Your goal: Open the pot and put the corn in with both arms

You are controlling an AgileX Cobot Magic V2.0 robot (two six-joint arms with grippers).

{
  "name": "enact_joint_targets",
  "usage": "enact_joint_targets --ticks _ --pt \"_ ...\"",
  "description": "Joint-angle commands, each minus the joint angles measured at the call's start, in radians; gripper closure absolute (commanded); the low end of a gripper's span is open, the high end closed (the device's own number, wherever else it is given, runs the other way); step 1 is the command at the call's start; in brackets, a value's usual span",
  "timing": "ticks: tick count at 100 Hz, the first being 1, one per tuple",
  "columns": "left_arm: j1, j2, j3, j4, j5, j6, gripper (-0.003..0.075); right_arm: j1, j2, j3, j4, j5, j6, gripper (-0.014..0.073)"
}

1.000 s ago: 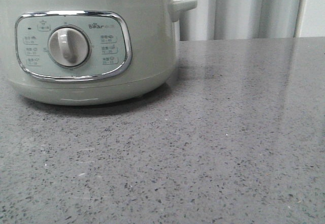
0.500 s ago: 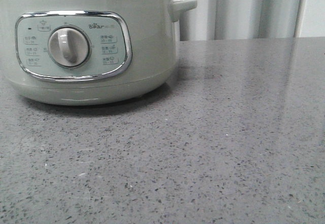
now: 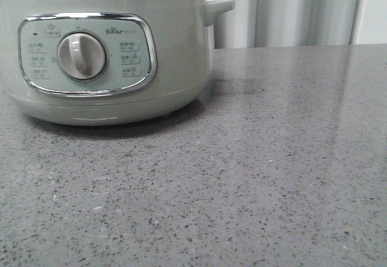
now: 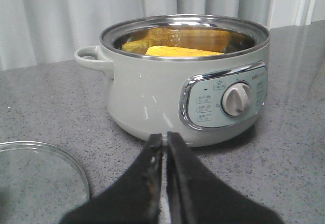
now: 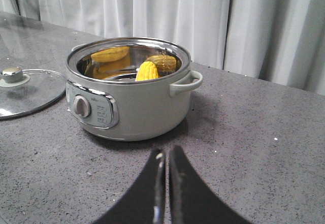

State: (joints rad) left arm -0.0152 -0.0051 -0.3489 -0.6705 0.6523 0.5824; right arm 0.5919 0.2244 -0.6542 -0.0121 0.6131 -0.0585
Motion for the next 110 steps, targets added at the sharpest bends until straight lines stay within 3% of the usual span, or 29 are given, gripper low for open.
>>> enact_joint_targets --ticks 1,11,23,36,47,71,85,110 --pt "-0.002 -0.025 -0.023 -0.019 -0.124 -0.003 0.0738 -0.004 0.011 -0.024 -0.011 -0.068 -0.003 0.0666" --pt "-0.002 -0.032 -0.011 -0.002 -0.172 0.002 0.0738 -0.004 0.011 -0.024 -0.011 -0.068 -0.003 0.0666" --pt "-0.002 -0.032 0.062 0.151 -0.282 -0.015 0.0738 -0.004 0.011 -0.024 -0.011 -0.068 -0.003 0.0666" --pt "-0.002 -0.032 0.198 0.37 -0.43 -0.25 0.0738 -0.004 0.011 -0.024 -0.011 -0.068 -0.003 0.0666" --pt "-0.004 -0.032 0.277 0.514 -0.464 -0.438 0.0738 -0.004 0.011 -0.024 -0.011 -0.068 -0.003 0.0666" --pt "-0.004 -0.032 0.376 0.521 -0.453 -0.475 0.0738 -0.004 0.011 -0.024 -0.011 -0.068 -0.003 0.0666" --pt "-0.004 -0.032 0.376 0.519 -0.366 -0.475 0.0738 -0.004 0.011 -0.024 -0.011 -0.068 -0.003 0.0666" --pt "-0.004 -0.032 0.376 0.517 -0.363 -0.475 0.0738 -0.004 0.011 -0.017 -0.011 -0.066 -0.003 0.0666"
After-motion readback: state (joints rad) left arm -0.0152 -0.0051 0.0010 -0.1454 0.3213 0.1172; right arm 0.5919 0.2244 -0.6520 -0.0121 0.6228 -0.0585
